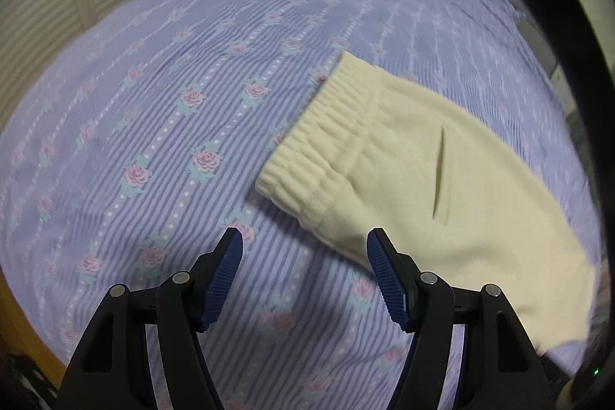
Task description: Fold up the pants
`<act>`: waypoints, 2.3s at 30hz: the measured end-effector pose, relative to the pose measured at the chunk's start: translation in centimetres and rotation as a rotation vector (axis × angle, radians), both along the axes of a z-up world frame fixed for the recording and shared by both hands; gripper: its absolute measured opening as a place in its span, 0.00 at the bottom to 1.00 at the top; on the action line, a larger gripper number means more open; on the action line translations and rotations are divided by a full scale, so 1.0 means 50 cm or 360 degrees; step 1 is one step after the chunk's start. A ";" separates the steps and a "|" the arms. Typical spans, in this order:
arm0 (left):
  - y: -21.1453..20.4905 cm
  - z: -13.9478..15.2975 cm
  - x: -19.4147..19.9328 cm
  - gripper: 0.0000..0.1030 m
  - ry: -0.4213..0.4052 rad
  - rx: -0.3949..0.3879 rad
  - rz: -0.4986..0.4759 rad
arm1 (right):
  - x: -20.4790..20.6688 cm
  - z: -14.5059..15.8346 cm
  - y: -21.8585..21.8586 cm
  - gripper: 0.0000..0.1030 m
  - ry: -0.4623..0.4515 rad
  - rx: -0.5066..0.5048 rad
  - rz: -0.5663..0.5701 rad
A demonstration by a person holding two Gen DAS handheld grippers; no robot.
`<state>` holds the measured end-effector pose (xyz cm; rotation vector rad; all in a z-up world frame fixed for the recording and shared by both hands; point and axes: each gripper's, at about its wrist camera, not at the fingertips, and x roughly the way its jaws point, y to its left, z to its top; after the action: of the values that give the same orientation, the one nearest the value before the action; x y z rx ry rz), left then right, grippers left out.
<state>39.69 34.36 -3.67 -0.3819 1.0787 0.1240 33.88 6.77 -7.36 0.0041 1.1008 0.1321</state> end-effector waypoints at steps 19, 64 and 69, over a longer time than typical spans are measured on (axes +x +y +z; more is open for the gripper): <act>-0.043 0.033 0.044 0.62 -0.0029 0.0520 0.0004 | 0.003 -0.013 0.015 0.27 0.0153 -0.0084 -0.0038; -1.312 0.182 0.117 0.56 -0.0465 0.0278 -0.1742 | -0.055 0.234 -1.171 0.57 -0.0472 -0.0039 -0.0723; -1.343 0.128 0.174 0.55 -0.0316 0.0248 -0.1815 | 0.009 0.195 -1.232 0.57 -0.0418 -0.0028 -0.0675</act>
<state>48.37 -32.82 2.75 0.3875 0.9459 -0.8217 34.32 -54.83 2.38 0.1983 0.8184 -0.2522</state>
